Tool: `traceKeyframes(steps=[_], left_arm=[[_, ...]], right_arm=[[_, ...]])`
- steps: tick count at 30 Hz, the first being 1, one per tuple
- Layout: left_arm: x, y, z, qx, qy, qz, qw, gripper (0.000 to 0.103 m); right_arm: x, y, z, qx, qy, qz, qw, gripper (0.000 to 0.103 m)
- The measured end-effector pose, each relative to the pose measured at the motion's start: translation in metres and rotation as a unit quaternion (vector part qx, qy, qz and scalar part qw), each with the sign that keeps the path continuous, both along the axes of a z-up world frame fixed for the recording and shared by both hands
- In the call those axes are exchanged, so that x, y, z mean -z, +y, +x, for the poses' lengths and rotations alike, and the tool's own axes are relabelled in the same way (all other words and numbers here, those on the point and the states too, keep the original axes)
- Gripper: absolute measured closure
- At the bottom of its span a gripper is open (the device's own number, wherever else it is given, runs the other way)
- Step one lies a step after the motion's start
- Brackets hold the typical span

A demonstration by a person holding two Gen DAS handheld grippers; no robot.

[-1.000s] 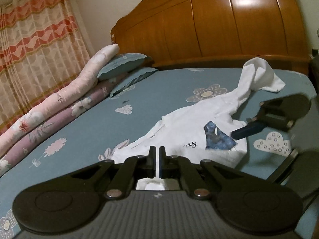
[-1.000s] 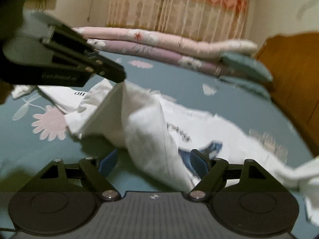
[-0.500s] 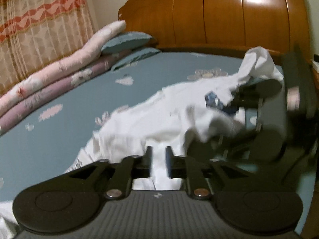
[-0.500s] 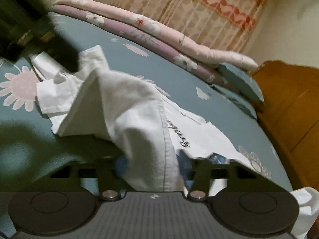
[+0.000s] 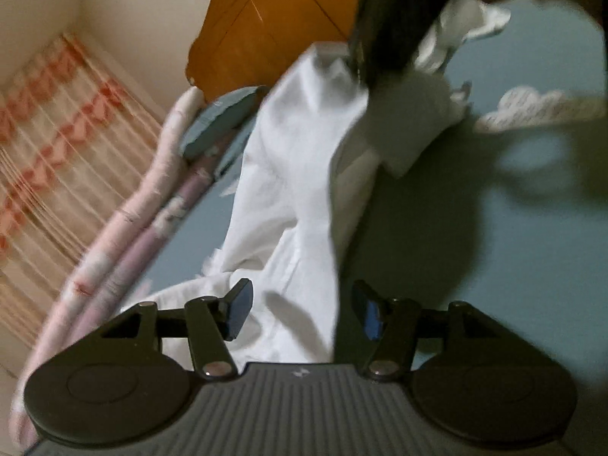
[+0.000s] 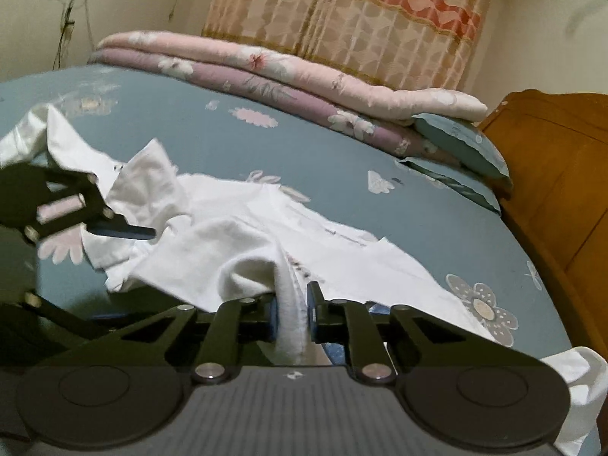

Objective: Fold clothes

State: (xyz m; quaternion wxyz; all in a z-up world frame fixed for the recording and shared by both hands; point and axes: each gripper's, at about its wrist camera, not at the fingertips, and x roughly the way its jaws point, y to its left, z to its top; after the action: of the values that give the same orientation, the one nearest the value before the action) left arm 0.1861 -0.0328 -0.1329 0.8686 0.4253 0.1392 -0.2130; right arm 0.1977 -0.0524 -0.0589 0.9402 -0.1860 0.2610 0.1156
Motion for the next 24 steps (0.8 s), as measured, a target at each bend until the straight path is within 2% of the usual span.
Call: traceKeyframes(steps=[2,4,5,6,8,15,21,24], left_arm=[[-0.001,0.0,-0.004,-0.001,-0.002,0.011,0.9999,0.043],[-0.003,0.002,-0.009,-0.001,-0.001,0.019,0.9998,0.053],[-0.004,0.003,-0.012,-0.001,0.0,0.023,0.9997,0.076],[-0.005,0.003,-0.015,-0.001,0.001,0.027,0.9996,0.09],[-0.011,0.006,-0.022,-0.001,0.004,0.027,0.9996,0.094],[-0.067,0.023,-0.067,0.008,0.022,0.001,0.9997,0.096],[-0.114,0.033,-0.106,0.02,0.046,-0.018,0.9986,0.097],[-0.127,0.035,-0.122,0.029,0.06,-0.027,0.9974,0.098]], right_arm=[[-0.008,-0.01,0.0,0.005,-0.002,0.003,1.0,0.087],[-0.014,-0.019,-0.003,0.009,-0.002,0.003,1.0,0.088],[-0.015,-0.024,-0.006,0.008,0.002,0.002,1.0,0.088],[-0.017,-0.028,-0.008,0.007,0.006,0.001,1.0,0.088],[-0.017,-0.033,-0.013,-0.002,0.016,-0.006,1.0,0.088],[-0.027,-0.048,-0.042,-0.062,0.052,-0.037,0.996,0.088],[-0.051,-0.054,-0.068,-0.116,0.081,-0.072,0.987,0.088],[-0.057,-0.057,-0.077,-0.137,0.103,-0.084,0.982,0.088]])
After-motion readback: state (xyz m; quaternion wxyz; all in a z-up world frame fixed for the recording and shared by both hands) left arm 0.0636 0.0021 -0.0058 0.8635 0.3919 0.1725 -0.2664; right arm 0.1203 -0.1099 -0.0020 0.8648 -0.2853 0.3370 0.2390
